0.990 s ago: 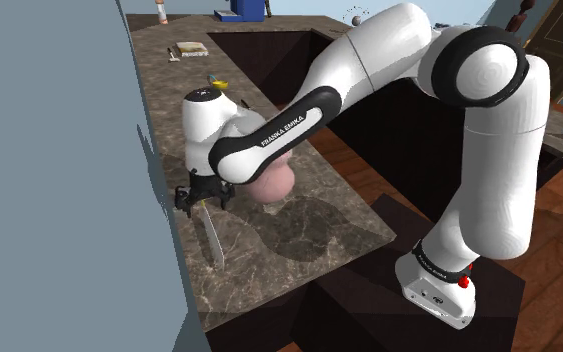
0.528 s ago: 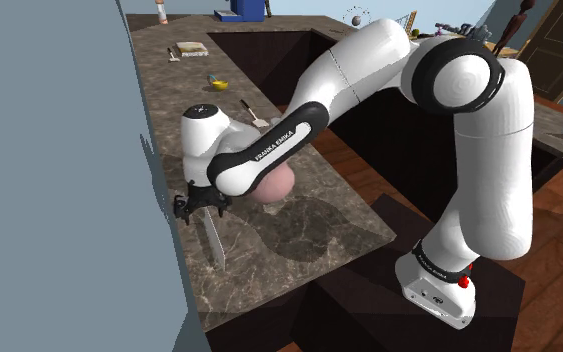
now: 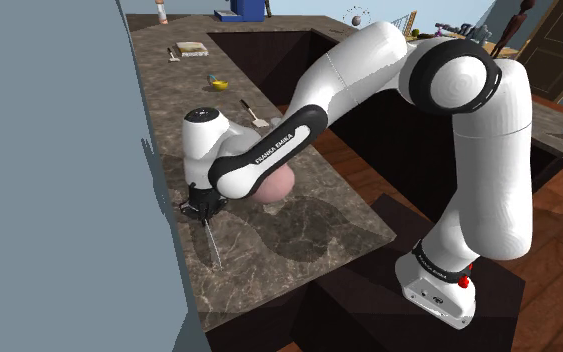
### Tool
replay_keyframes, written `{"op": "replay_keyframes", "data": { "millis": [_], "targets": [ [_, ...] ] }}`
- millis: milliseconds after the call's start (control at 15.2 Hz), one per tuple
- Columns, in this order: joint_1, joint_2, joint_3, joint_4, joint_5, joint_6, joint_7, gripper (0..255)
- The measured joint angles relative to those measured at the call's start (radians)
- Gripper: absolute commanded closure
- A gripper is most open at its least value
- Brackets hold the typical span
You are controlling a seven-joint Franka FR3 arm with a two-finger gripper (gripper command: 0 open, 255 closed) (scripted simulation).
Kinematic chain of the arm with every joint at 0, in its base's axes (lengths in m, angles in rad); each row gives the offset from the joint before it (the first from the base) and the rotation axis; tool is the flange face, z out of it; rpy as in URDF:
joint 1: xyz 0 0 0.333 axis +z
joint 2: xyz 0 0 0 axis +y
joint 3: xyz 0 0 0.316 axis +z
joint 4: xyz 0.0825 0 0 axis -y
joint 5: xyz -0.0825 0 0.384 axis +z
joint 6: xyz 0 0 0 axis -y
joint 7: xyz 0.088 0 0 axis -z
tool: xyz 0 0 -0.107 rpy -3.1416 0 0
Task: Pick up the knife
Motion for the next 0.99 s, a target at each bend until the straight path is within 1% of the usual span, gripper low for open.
{"op": "replay_keyframes", "data": {
  "millis": [330, 990],
  "targets": [
    [-0.001, -0.003, 0.001, 0.0, 0.002, -0.004, -0.001, 255],
    [-0.022, -0.084, 0.029, 0.016, 0.041, -0.097, -0.021, 255]
  ]
}}
